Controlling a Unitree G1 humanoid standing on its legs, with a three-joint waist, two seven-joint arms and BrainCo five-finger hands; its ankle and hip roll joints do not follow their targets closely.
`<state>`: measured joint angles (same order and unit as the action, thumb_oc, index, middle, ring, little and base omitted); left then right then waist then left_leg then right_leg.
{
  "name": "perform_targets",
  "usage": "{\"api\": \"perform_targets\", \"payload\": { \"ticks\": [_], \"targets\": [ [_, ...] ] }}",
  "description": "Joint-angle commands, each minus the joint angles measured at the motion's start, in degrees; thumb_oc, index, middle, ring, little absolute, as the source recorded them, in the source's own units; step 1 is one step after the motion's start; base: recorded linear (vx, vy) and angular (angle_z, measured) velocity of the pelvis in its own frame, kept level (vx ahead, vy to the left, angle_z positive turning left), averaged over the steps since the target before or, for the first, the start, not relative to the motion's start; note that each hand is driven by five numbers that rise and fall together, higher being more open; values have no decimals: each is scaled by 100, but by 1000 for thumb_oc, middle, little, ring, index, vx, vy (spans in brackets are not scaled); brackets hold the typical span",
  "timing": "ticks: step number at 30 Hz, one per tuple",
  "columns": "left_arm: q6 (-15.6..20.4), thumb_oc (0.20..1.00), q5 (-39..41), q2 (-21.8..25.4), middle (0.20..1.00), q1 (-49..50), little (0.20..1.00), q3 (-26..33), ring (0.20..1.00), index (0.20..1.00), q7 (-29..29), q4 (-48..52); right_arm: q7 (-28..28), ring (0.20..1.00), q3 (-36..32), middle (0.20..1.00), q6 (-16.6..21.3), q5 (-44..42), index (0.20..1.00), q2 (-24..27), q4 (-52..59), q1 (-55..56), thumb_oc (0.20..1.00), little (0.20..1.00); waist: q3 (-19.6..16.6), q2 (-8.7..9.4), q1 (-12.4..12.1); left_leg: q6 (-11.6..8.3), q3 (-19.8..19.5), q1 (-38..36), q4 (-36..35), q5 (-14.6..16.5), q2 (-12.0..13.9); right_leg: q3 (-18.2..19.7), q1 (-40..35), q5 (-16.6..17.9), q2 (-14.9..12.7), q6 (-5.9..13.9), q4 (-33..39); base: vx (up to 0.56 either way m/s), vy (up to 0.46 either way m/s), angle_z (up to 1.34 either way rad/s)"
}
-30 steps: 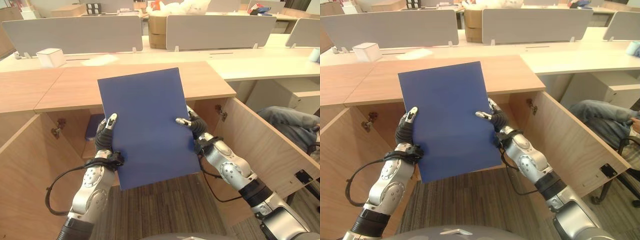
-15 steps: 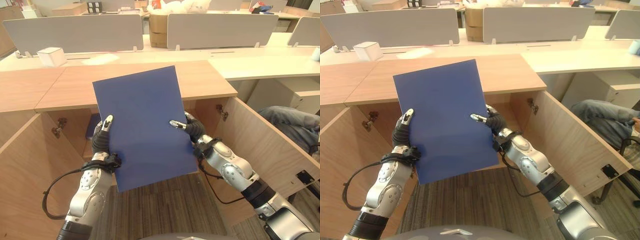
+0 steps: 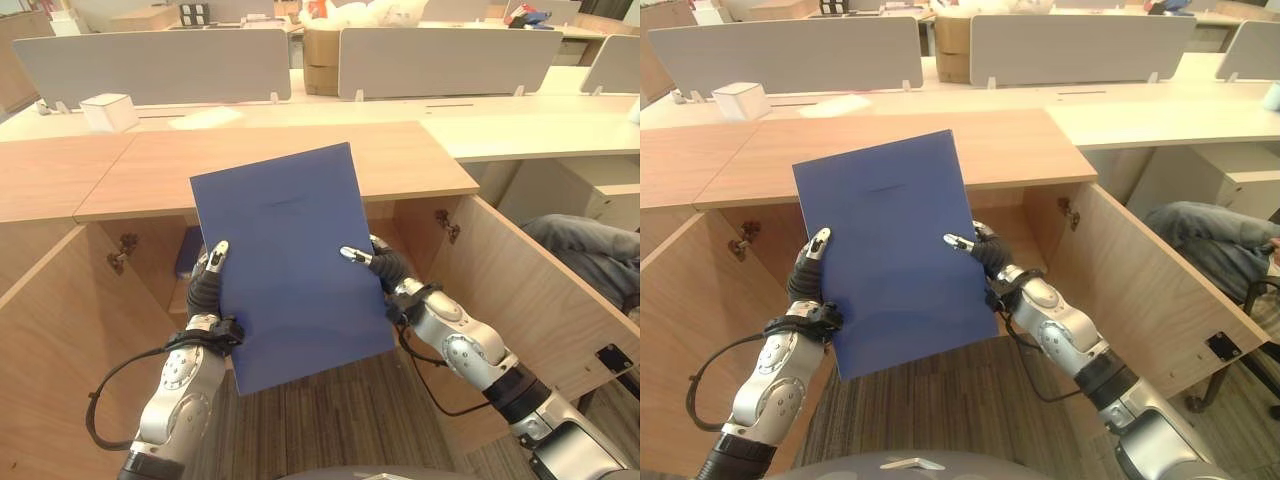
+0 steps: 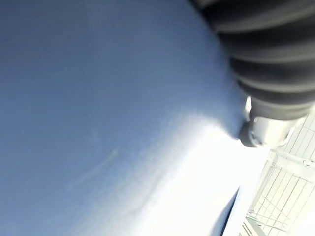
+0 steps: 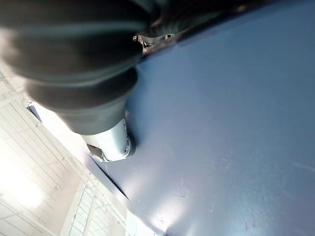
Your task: Put the empty folder in the office cabinet
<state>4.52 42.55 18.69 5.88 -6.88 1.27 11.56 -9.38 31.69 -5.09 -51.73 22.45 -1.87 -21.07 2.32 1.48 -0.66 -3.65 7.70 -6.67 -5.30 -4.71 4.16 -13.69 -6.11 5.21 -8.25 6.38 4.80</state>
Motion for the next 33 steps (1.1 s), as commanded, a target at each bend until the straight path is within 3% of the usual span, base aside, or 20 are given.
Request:
{"api": "perform_targets", "payload": {
  "ticks": [1, 8, 16, 19, 22, 23, 28, 33],
  "targets": [
    [117, 1000, -37, 117, 1000, -43, 1000, -95, 1000, 1000, -173, 431, -183, 200, 48, 200, 362, -70, 200, -470, 519, -355, 200, 200, -31, 243, -23, -227, 291, -3, 30, 609, 24, -48, -147, -392, -319, 215, 20, 2, -15, 5],
    [114, 1000, -568, 60, 1000, 180, 1000, 60, 1000, 1000, -36, 118, -122, 200, -97, 200, 385, -9, 200, -496, 439, -195, 200, 200, -10, 249, -83, -233, 263, 12, 30, 603, 36, -83, -168, -405, -320, 207, 20, -1, -6, 2],
    [-33, 1000, -1386, 129, 1000, 787, 1000, 341, 1000, 1000, -140, -331, -345, 200, -26, 200, -1, 393, 200, -137, 354, 413, 200, 200, 88, 260, -164, -235, 220, 52, 30, 585, 31, -163, -145, -403, -315, 219, 20, 0, -3, 0],
    [-53, 1000, -1549, 303, 1000, 777, 1000, 402, 1000, 1000, -193, -594, -620, 200, 341, 200, -356, 616, 200, 179, 354, 486, 200, 200, 337, 268, -233, -247, 160, 242, 30, 503, 47, -192, 33, -356, -313, 236, 17, -112, -1, 4],
    [-24, 1000, -1614, 434, 1000, 732, 1000, 440, 1000, 1000, -194, -706, -748, 200, 551, 200, -447, 692, 200, 430, 320, 434, 200, 200, 601, 284, -296, -265, 119, 470, 30, 396, 73, -212, 278, -310, -295, 243, -18, -200, -34, 16],
    [21, 1000, -1681, 539, 1000, 638, 1000, 444, 1000, 1000, -119, -788, -815, 200, 743, 200, -460, 692, 200, 614, 372, 242, 200, 200, 839, 301, -381, -292, 74, 738, 30, 266, 115, -236, 542, -254, -268, 237, -44, -157, -41, 16],
    [116, 1000, -1789, 563, 1000, 485, 1000, 415, 1000, 1000, 83, -915, -752, 200, 801, 200, -370, 727, 200, 653, 343, -10, 200, 200, 1136, 353, -506, -338, 18, 1170, 30, 54, 202, -281, 963, -169, -204, 219, -102, -142, -52, 4],
    [193, 1000, -2018, 458, 1000, 399, 1000, 409, 1000, 1000, 372, -1075, -392, 200, 656, 200, -101, 851, 200, 366, 35, -244, 200, 200, 1376, 458, -601, -401, 32, 1465, 30, -50, 310, -358, 1169, -108, -141, 207, -34, -43, -45, 7]
  ]
}}
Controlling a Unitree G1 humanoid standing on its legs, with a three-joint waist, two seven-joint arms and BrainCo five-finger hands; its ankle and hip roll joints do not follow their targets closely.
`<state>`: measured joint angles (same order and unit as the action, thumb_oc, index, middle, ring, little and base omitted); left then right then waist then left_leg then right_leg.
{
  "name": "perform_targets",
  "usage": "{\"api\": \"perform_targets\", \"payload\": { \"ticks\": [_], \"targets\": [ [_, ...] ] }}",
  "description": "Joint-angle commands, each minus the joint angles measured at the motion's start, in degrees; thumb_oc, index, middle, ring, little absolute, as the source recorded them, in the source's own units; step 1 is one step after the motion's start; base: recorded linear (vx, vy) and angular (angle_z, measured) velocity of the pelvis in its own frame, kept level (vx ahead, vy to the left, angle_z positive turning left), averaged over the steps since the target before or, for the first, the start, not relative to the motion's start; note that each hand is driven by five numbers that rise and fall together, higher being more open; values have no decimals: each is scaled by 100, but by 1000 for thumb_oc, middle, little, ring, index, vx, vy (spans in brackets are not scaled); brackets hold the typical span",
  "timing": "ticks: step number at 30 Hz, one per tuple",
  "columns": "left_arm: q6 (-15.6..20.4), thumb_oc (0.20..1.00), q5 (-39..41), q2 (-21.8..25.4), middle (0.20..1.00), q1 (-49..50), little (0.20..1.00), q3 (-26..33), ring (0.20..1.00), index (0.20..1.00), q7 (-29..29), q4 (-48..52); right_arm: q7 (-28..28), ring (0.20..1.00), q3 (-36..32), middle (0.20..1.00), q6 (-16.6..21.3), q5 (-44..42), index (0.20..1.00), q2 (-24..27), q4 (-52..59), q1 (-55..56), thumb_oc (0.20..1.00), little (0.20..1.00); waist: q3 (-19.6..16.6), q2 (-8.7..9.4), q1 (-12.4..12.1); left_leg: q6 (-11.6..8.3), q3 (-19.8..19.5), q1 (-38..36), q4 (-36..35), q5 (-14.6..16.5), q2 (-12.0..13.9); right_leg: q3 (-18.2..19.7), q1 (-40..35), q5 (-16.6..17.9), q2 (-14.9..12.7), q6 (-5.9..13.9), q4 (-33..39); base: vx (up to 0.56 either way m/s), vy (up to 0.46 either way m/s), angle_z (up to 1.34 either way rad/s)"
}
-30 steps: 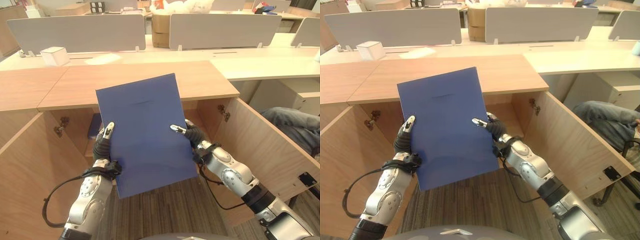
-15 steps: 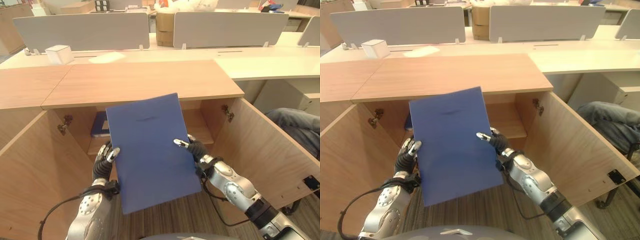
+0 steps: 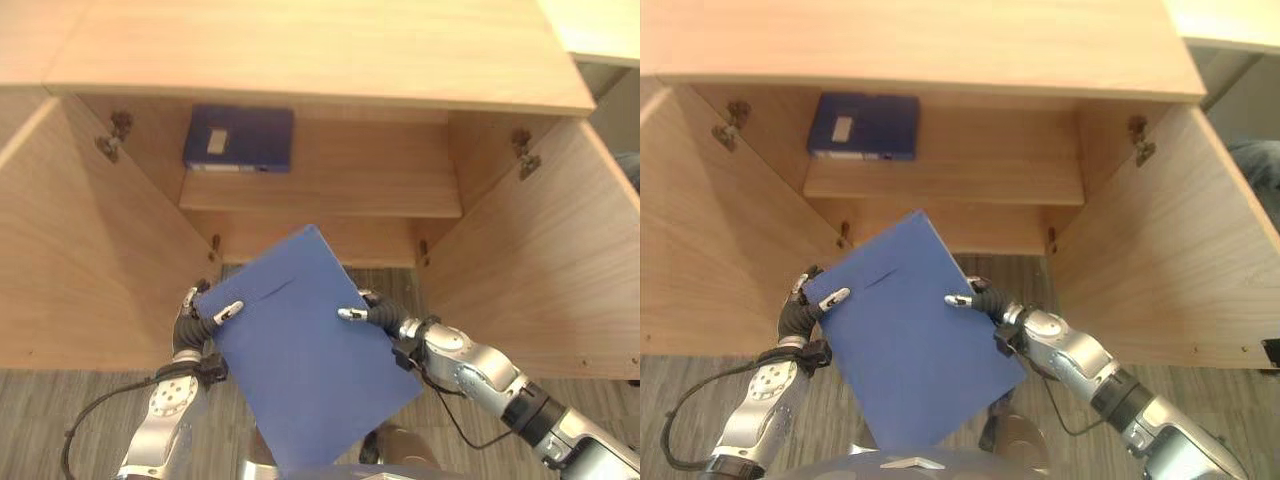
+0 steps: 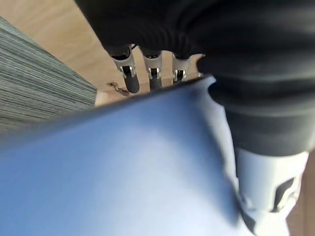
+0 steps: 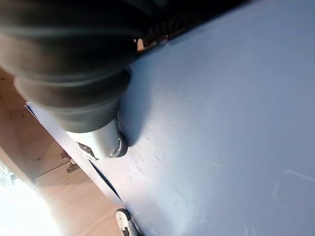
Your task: Put the empty folder in the office cabinet
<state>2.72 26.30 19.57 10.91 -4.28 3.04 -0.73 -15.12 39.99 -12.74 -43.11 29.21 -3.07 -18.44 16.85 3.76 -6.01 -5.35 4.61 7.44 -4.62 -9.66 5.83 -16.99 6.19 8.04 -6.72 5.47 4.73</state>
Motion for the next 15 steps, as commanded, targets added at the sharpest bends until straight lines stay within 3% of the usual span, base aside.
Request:
{"api": "perform_targets", "payload": {
  "ticks": [1, 9, 15],
  "targets": [
    [383, 1000, -444, 350, 1000, -124, 1000, 134, 1000, 1000, 241, 61, 265, 200, -236, 200, 734, -11, 200, -387, 70, -540, 200, 200, -60, 249, -83, -243, 336, 93, -38, 435, 150, -25, -30, -384, -285, 299, -16, -25, -19, 5],
    [425, 1000, -724, 342, 1000, -247, 1000, 150, 1000, 1000, 560, -133, 801, 200, -685, 200, 1122, -137, 200, -855, -150, -650, 200, 200, 129, 345, -190, -242, 287, 329, -38, 417, 157, -65, 164, -314, -266, 313, 17, -24, -22, 2],
    [466, 1000, -775, 384, 1000, -288, 1000, 165, 1000, 1000, 761, -135, 1284, 200, -1151, 200, 1521, -249, 200, -1141, -212, -751, 200, 200, 321, 296, -264, -228, 227, 502, -38, 415, 123, -71, 334, -265, -283, 338, 3, -48, 1, 1]
  ]
}}
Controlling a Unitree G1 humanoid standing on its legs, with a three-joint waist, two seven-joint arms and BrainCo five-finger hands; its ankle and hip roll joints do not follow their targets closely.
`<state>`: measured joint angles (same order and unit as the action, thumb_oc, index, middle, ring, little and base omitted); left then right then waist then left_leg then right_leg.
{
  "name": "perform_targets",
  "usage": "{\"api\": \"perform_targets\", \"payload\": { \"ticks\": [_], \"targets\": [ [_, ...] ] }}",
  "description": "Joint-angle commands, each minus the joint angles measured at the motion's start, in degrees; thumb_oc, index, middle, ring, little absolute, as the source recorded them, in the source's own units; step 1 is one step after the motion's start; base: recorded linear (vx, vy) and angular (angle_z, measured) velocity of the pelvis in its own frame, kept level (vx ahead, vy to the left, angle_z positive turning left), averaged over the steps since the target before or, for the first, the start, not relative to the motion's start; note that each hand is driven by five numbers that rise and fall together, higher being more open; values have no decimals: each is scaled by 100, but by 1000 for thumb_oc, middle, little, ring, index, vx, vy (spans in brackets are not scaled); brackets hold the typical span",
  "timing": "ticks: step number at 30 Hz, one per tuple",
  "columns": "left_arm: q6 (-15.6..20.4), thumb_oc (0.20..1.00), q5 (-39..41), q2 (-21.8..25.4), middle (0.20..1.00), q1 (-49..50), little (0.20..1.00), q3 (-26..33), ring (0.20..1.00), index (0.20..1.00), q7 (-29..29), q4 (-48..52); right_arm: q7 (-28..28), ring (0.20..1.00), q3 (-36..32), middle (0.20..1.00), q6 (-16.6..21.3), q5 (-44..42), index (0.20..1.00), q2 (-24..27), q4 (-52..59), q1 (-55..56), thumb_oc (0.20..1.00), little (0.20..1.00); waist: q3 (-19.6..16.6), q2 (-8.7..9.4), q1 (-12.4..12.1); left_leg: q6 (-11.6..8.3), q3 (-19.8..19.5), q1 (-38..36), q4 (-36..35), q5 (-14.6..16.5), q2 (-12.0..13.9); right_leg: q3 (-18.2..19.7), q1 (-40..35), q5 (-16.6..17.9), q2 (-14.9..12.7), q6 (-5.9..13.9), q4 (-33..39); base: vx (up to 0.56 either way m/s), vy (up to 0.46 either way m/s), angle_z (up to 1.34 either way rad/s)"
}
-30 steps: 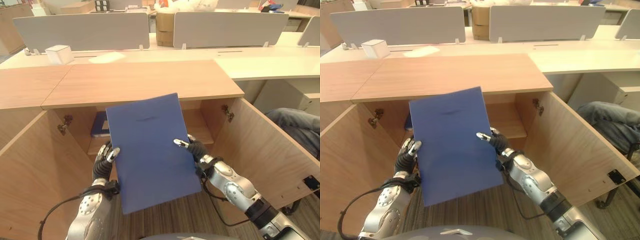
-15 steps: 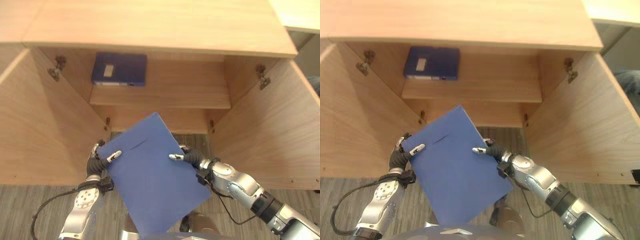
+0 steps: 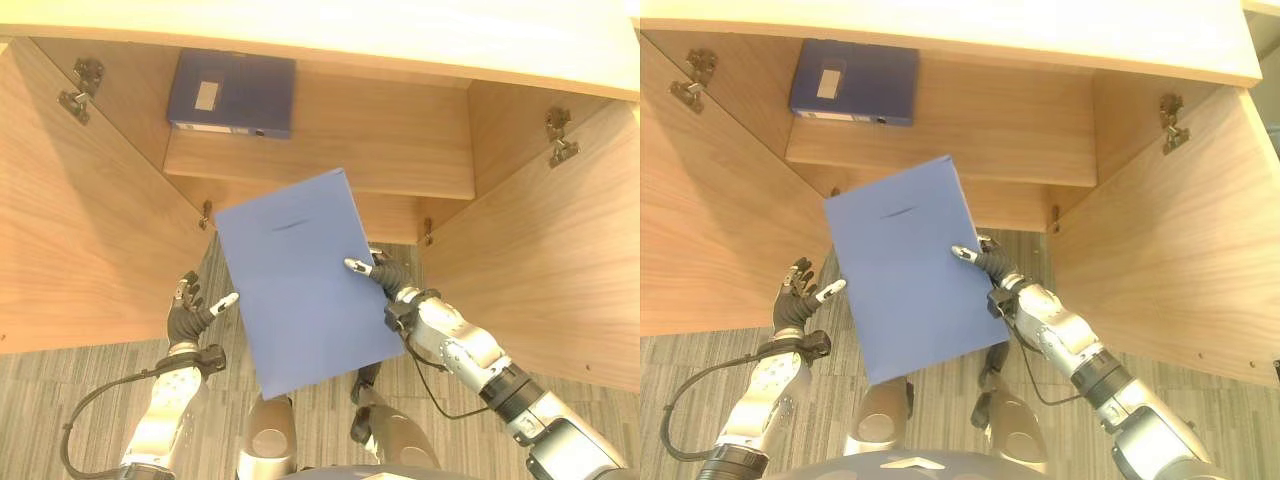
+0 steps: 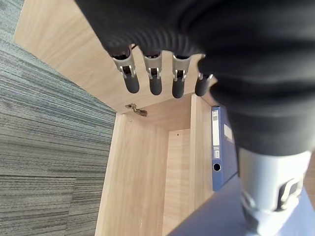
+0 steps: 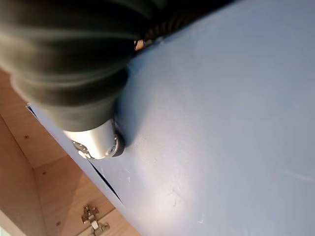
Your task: Put the empty folder in the office cabinet
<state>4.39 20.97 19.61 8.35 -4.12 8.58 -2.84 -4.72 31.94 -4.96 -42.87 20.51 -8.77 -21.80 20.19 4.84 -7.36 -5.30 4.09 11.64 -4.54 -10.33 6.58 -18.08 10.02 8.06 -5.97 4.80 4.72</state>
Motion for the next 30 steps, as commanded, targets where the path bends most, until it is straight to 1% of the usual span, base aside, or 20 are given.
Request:
{"api": "perform_targets", "payload": {
  "ticks": [1, 4, 5, 6, 9, 13, 17, 20, 25, 27, 28, 30],
  "targets": [
    [316, 1000, -250, 391, 1000, -59, 1000, 119, 1000, 1000, 258, 73, 404, 200, -471, 200, 848, -332, 200, -345, 237, -477, 200, 200, 23, 170, -138, -230, 269, 129, -46, 470, 44, 35, -5, -254, -363, 407, 1, -70, 21, -1],
    [417, 1000, -215, 441, 1000, -149, 1000, 7, 1000, 1000, 413, 31, 1004, 200, -988, 200, 1251, -498, 200, -516, -229, -892, 200, 200, 137, 86, -185, -222, 218, 328, -46, 425, 23, 38, 181, -210, -367, 414, -8, -81, 33, 2],
    [457, 1000, -184, 490, 1000, -208, 1000, -54, 1000, 1000, 501, 4, 1360, 200, -1356, 200, 1433, -519, 200, -555, -566, -1309, 200, 200, 211, 15, -228, -221, 180, 474, -46, 396, 12, 35, 323, -187, -379, 411, -21, -99, 38, 5],
    [496, 1000, -171, 535, 1000, -251, 1000, -84, 1000, 1000, 572, -26, 1623, 200, -1529, 200, 1539, -537, 200, -544, -782, -1549, 200, 200, 264, -22, -246, -220, 162, 552, -46, 377, 6, 49, 401, -169, -388, 413, -26, -90, 37, 2],
    [574, 1000, -146, 634, 1000, -363, 1000, -177, 1000, 1000, 691, 12, 2129, 200, -2003, 200, 1732, -492, 200, -409, -1449, -2261, 200, 200, 389, -140, -334, -219, 112, 807, -46, 315, -42, 33, 633, -143, -387, 398, -59, -79, 20, 1],
    [664, 1000, -168, 707, 1000, -536, 1000, -356, 1000, 1000, 764, 7, 2490, 200, -2381, 200, 1933, -535, 200, -157, -2256, -2999, 200, 200, 501, -308, -413, -253, 50, 1153, -46, 229, -94, -19, 947, -134, -400, 399, -113, -63, 23, 8],
    [684, 1000, -221, 718, 1000, -727, 1000, -522, 1000, 1000, 822, -54, 2617, 200, -2481, 200, 2031, -656, 200, -59, -2646, -3320, 200, 200, 532, -378, -418, -278, 4, 1403, -46, 185, -124, -55, 1177, -120, -376, 398, -104, -25, 7, 8],
    [653, 1000, -230, 701, 1000, -847, 1000, -606, 1000, 1000, 869, -113, 2660, 200, -2434, 200, 2012, -696, 200, -128, -2881, -3395, 200, 200, 546, -363, -398, -283, -5, 1477, -46, 186, -133, -48, 1217, -91, -366, 413, -52, -4, 2, 1],
    [618, 1000, -238, 658, 1000, -930, 1000, -623, 1000, 1000, 941, -149, 2610, 200, -2313, 200, 1913, -731, 200, -338, -3124, -3354, 200, 200, 569, -257, -346, -245, -31, 1464, -46, 237, -149, 25, 1219, -73, -347, 427, -10, 0, 9, -1],
    [626, 1000, -244, 662, 1000, -934, 1000, -600, 1000, 1000, 1017, -138, 2583, 200, -2246, 200, 1905, -735, 200, -445, -3131, -3304, 200, 200, 614, -189, -372, -235, -136, 1429, -46, 242, -175, 72, 1211, -84, -325, 432, 1, 1, 39, -4],
    [618, 1000, -234, 658, 1000, -938, 1000, -596, 1000, 1000, 1062, -148, 2547, 200, -2228, 200, 1900, -779, 200, -476, -3160, -3279, 200, 200, 626, -109, -400, -200, -266, 1391, -26, 302, -203, 118, 1196, -98, -319, 443, -2, 12, 12, -6],
    [617, 1000, -221, 649, 1000, -924, 1000, -604, 1000, 1000, 1070, -142, 2528, 200, -2233, 200, 1891, -793, 200, -490, -3159, -3246, 200, 200, 652, -75, -414, -171, -313, 1376, 30, 334, -223, 135, 1169, -113, -330, 444, -14, 0, 15, -7]
  ]
}}
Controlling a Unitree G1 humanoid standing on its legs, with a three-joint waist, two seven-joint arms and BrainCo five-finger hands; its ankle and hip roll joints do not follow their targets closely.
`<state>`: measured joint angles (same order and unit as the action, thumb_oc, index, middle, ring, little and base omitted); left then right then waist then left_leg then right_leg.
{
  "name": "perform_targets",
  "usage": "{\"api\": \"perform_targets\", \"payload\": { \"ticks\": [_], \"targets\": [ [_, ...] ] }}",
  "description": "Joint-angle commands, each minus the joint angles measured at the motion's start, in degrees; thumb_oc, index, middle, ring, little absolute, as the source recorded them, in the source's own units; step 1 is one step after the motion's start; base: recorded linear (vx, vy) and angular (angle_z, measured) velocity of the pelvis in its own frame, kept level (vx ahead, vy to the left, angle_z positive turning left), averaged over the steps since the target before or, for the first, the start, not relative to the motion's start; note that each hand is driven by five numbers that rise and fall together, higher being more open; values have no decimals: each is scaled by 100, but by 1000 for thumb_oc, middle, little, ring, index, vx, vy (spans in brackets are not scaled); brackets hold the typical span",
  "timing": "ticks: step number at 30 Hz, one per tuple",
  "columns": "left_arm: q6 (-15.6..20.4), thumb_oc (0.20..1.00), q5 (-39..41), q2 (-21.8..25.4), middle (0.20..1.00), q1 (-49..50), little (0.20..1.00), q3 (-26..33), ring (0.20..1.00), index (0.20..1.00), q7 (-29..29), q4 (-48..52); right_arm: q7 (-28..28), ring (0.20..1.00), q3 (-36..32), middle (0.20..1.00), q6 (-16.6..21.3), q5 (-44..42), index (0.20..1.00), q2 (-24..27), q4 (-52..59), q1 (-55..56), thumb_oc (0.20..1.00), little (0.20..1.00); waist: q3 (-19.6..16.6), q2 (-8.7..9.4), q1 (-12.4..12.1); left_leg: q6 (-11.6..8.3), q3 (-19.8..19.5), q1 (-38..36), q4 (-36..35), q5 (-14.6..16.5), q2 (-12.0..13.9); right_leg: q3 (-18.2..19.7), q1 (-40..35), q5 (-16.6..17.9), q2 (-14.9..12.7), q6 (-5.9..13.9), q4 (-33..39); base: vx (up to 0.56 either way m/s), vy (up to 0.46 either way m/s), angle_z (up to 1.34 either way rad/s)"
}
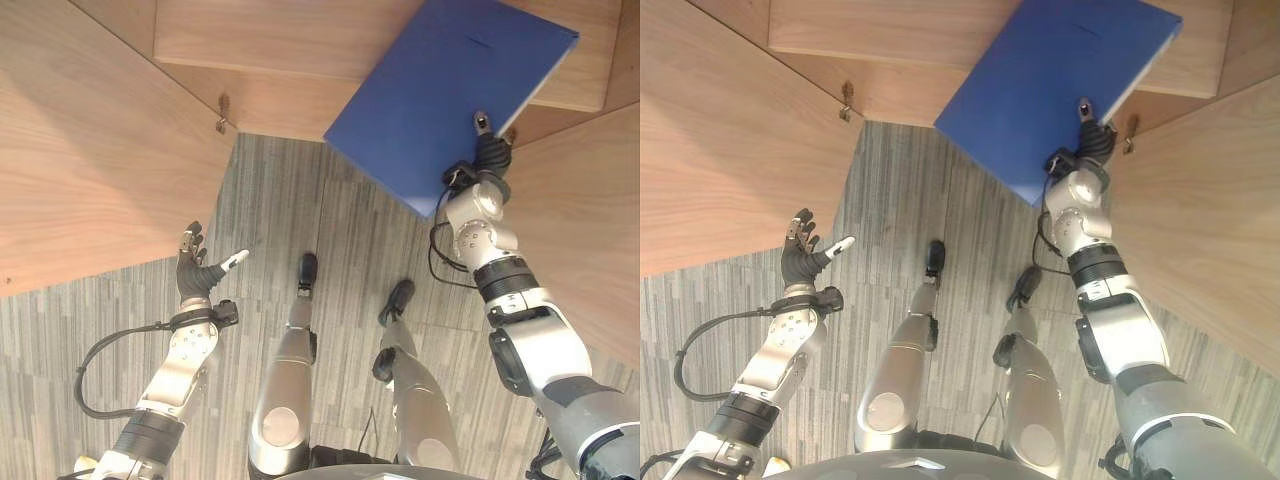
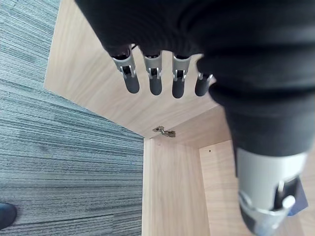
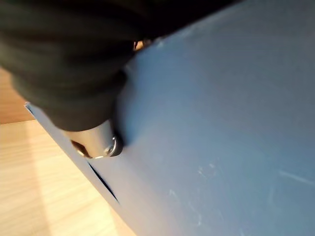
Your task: Put the empty folder in the office cabinet
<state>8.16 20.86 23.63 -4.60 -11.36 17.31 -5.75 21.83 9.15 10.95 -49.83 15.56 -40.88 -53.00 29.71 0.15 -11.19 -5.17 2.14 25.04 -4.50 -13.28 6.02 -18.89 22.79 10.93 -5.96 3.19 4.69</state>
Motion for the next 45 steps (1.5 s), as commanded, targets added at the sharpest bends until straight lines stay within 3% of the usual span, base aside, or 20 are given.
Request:
{"api": "perform_targets", "payload": {
  "ticks": [1, 2, 6, 7, 8, 10, 11, 12, 13, 14, 16, 19, 20, 23, 25, 30, 35, 42, 45],
  "targets": [
    [236, 1000, -190, 246, 1000, 383, 1000, 109, 1000, 1000, 204, 124, -127, 200, 28, 200, 302, -105, 200, 9, 64, -96, 200, 200, -253, 448, -58, -145, -209, 95, 247, 741, -206, 215, -155, -436, -365, 610, -28, -71, 24, -7],
    [212, 1000, -155, 243, 1000, 389, 1000, 100, 1000, 1000, 204, 134, -102, 200, -15, 200, 305, -85, 200, -9, 172, -1, 200, 200, -127, 506, -87, -16, -328, 306, 875, 1054, -367, 196, -179, -524, -507, 637, -315, -69, 15, -5],
    [172, 1000, -143, 258, 1000, 371, 1000, 72, 1000, 1000, 199, 64, -71, 200, -72, 200, 299, -62, 200, -32, 346, 127, 200, 200, -64, 425, -72, 157, -360, 413, 1264, 1336, -482, 213, 7, -524, -786, 744, -895, -20, 101, 0],
    [163, 1000, -144, 291, 1000, 371, 1000, 78, 1000, 1000, 198, 39, -61, 200, -72, 200, 290, -38, 200, -20, 483, 210, 200, 200, -79, 323, -63, 220, -425, 357, 1362, 1568, -489, 341, 106, -622, -909, 869, -1301, 4, 86, 10],
    [165, 1000, -145, 292, 1000, 370, 1000, 75, 1000, 1000, 198, 43, -60, 200, -75, 200, 292, -38, 200, -18, 486, 211, 200, 200, -42, 331, -56, 247, -384, 434, 1382, 1411, -523, 301, 162, -496, -950, 821, -1288, 6, 79, 10],
    [165, 1000, -145, 292, 1000, 370, 1000, 75, 1000, 1000, 198, 43, -60, 200, -75, 200, 292, -38, 200, -18, 486, 211, 200, 200, -43, 332, -56, 247, -383, 435, 1382, 1411, -523, 302, 162, -496, -950, 821, -1288, 75, 55, 12],
    [205, 1000, -74, 466, 1000, 470, 1000, 62, 1000, 1000, 194, 107, -55, 200, -114, 200, 314, -113, 200, 66, 497, 246, 200, 200, 8, 247, -75, 221, -412, 151, 1451, 1705, -466, 134, 713, -60, -1143, 891, -1345, 221, 80, 10],
    [195, 1000, -79, 476, 1000, 465, 1000, 52, 1000, 1000, 172, 114, -45, 200, -172, 200, 337, -139, 200, 119, 527, 310, 200, 200, 8, 263, -19, 255, -416, 209, 1525, 1647, -540, 207, 919, 156, -1133, 893, -1149, 223, 79, 8],
    [195, 1000, -79, 476, 1000, 464, 1000, 52, 1000, 1000, 172, 114, -45, 200, -173, 200, 337, -139, 200, 119, 528, 309, 200, 200, 8, 263, -19, 256, -416, 211, 1528, 1648, -540, 207, 919, 158, -1133, 893, -1147, 146, -42, 16],
    [145, 1000, -138, 417, 1000, 449, 1000, 8, 1000, 1000, 79, 70, -9, 200, -258, 200, 389, -165, 200, 243, 677, 484, 200, 200, 8, 190, 123, 263, -547, 7, 1615, 1814, -609, 559, 1142, 232, -1029, 1000, -686, 171, -29, 30],
    [137, 1000, -195, 366, 1000, 410, 1000, -35, 1000, 1000, 33, 36, -15, 200, -306, 200, 402, -181, 200, 350, 711, 549, 200, 200, 8, 145, 189, 246, -634, -62, 1824, 1988, -629, 646, 1162, 254, -953, 984, -432, 194, -21, 44],
    [166, 1000, -170, 302, 1000, 390, 1000, -59, 1000, 1000, -14, 15, 27, 200, -384, 200, 394, -216, 200, 464, 560, 495, 200, 200, 8, 201, 222, 247, -749, 108, 2448, 2241, -752, 490, 1076, 352, -1001, 926, -251, 110, -73, 52],
    [142, 1000, -158, 244, 1000, 346, 1000, -64, 1000, 1000, 5, -31, 47, 200, -408, 200, 408, -237, 200, 491, 514, 493, 200, 200, 8, 282, 255, 293, -818, 201, 2722, 2416, -897, 543, 980, 452, -981, 913, -159, 84, -92, 87],
    [126, 1000, -135, 214, 1000, 354, 1000, -48, 1000, 1000, -7, -105, 16, 200, -474, 200, 396, -340, 200, 567, 362, 485, 200, 200, 8, 365, 322, 334, -878, 320, 2962, 2556, -1069, 650, 1049, 680, -1006, 984, -216, 77, -84, 73],
    [118, 1000, -121, 209, 1000, 381, 1000, -51, 1000, 1000, -21, -118, 10, 200, -473, 200, 403, -361, 200, 586, 321, 468, 200, 200, 8, 325, 273, 340, -913, 306, 3028, 2654, -1012, 658, 1020, 688, -922, 1006, -205, 77, -56, -15],
    [141, 1000, -48, 245, 1000, 335, 1000, -118, 1000, 1000, 6, -111, 3, 200, -587, 200, 459, -565, 200, 789, 58, 294, 200, 200, 8, 316, 200, 257, -1078, 293, 2855, 2672, -1018, 572, 1022, 664, -847, 947, -170, 97, -149, -2],
    [200, 1000, -19, 169, 1000, 183, 1000, -221, 1000, 1000, 75, -142, -34, 200, -664, 200, 587, -759, 200, 1240, -169, -217, 200, 200, 7, 183, 45, 98, -1336, 126, 1806, 2174, -908, 266, 1041, 626, -934, 892, -125, 21, -138, 52],
    [226, 1000, -98, 61, 1000, 28, 1000, -315, 1000, 1000, -16, -228, -445, 200, -462, 200, 642, -1019, 200, 1599, -128, -555, 200, 200, -64, 46, -56, 27, -1420, -95, 645, 1537, -743, 86, 1101, 573, -968, 934, -32, -2, -61, 4],
    [255, 1000, -103, 58, 1000, -20, 1000, -377, 1000, 1000, -51, -269, -468, 200, -561, 200, 895, -1293, 200, 1760, -205, -851, 200, 200, -159, -103, -133, -45, -1503, -131, 150, 1209, -736, 10, 1116, 519, -973, 975, -27, 12, -39, 12]
  ]
}}
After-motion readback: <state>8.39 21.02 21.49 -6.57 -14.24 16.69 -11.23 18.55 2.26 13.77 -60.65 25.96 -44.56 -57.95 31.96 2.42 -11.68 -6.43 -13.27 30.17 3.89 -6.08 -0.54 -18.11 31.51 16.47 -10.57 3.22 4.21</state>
